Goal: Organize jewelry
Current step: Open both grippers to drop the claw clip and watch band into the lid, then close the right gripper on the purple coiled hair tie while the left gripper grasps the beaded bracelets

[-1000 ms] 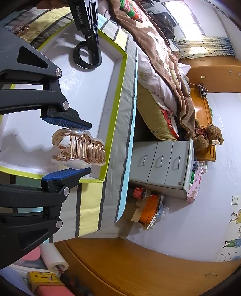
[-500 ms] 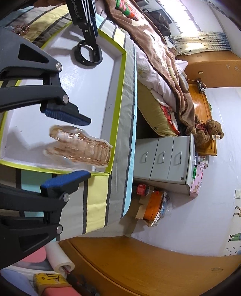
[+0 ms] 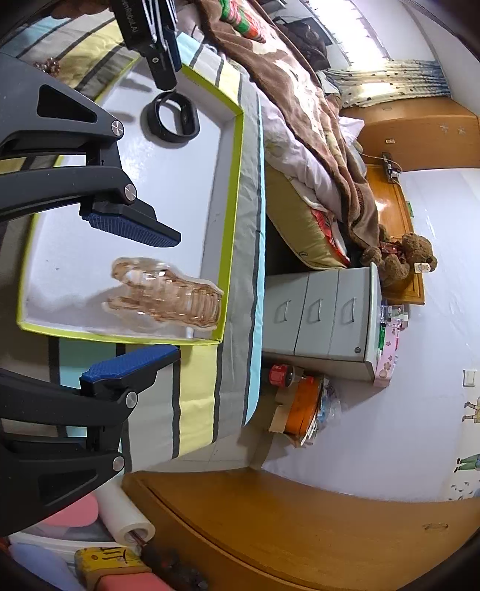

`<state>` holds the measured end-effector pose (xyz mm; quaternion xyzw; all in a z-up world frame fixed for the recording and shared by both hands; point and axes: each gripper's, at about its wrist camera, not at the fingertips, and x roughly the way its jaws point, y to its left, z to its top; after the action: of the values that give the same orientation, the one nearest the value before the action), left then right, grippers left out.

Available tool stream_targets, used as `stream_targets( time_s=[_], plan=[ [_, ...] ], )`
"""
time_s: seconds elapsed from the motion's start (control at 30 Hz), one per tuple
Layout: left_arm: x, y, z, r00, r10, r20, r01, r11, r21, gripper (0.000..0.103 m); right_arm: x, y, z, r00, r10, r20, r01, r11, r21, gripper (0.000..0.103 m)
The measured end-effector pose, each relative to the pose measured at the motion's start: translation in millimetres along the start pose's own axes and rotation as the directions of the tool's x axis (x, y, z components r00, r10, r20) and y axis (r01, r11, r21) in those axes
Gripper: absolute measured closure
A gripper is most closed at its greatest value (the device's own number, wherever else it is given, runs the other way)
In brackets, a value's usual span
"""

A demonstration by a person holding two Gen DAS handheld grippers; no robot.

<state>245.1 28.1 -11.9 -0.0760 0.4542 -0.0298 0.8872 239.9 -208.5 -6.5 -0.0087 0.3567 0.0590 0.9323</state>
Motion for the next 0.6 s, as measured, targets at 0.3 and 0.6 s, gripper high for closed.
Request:
stream_targets(
  time_s=[0.3, 0.6],
  plan=[
    [-31, -2, -14, 0.999, 0.002, 0.044, -0.003, 1.000, 0.020, 0.057, -37, 8, -6, 0.999, 0.015, 0.045, -0.016, 1.000, 0.016, 0.047],
    [-63, 3, -31, 0.997, -0.005, 0.083, 0.003, 1.000, 0.027, 0.056, -65, 16, -22, 0.998, 0.016, 0.064, -0.017, 1.000, 0.018, 0.047]
  ],
)
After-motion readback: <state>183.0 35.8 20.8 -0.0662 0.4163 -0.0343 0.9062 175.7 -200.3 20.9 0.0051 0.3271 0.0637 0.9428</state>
